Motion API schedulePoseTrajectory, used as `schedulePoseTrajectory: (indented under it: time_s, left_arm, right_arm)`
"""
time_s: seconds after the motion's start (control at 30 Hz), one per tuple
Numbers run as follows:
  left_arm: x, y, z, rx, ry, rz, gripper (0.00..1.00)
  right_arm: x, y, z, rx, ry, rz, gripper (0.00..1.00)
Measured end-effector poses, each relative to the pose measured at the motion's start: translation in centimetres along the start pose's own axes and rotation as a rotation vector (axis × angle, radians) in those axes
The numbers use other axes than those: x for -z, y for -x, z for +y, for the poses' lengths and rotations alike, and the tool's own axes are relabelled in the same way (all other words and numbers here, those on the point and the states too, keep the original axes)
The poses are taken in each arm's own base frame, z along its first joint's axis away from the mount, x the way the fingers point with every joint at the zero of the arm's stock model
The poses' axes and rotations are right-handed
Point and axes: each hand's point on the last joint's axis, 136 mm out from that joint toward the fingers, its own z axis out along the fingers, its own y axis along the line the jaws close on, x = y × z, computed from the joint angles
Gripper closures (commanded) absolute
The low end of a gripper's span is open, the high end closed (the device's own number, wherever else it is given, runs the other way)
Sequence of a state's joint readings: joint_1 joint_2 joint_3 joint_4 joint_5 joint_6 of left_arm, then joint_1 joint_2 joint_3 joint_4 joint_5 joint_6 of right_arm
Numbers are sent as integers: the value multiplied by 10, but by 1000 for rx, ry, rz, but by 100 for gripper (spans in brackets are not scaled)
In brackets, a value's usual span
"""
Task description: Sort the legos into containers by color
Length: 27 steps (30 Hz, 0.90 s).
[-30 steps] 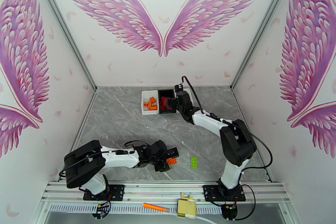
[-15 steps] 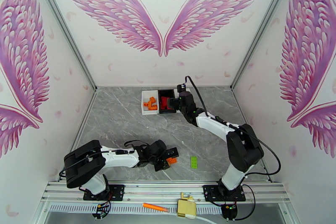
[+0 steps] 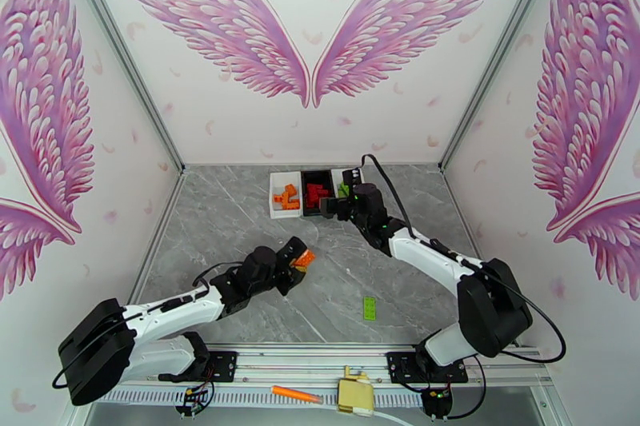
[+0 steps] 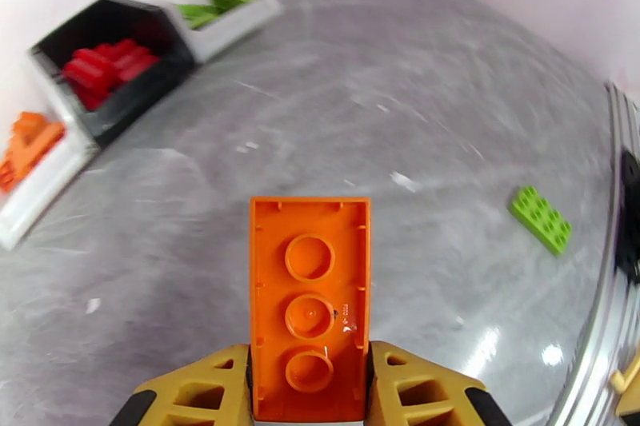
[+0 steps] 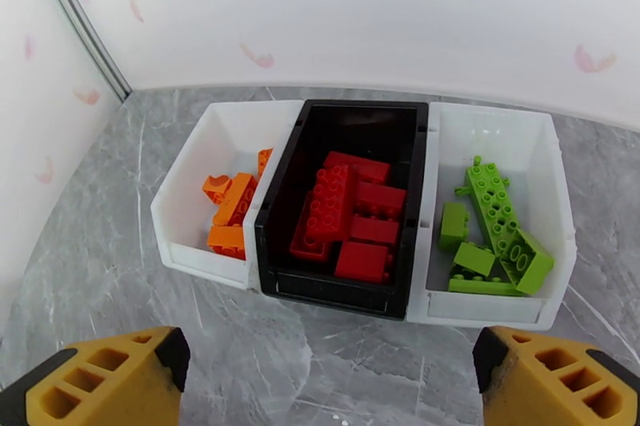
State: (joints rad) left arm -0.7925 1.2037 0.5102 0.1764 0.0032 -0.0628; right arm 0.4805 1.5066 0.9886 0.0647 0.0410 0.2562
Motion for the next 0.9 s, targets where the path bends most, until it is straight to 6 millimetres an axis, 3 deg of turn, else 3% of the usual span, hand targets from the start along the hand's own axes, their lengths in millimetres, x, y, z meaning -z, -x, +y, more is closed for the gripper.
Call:
schedulePoseTrajectory:
  time_s: [0.13,0.3,0.6,0.9]
  left_arm:
    - [-1,13,49,147,162,-39,74]
    - [-22,35,98,266,292,-45,74]
    - [-75,83,163,335,388,-44,74]
    - [-132,95,214,359,419,-1,74]
  right_arm:
    - [11,-8,1,-1,20,8,1]
    - [19,-14,10,26,78,18,1]
    - [33,-19,44,121,285,34,1]
    - [36,-21,55,142,345,38,1]
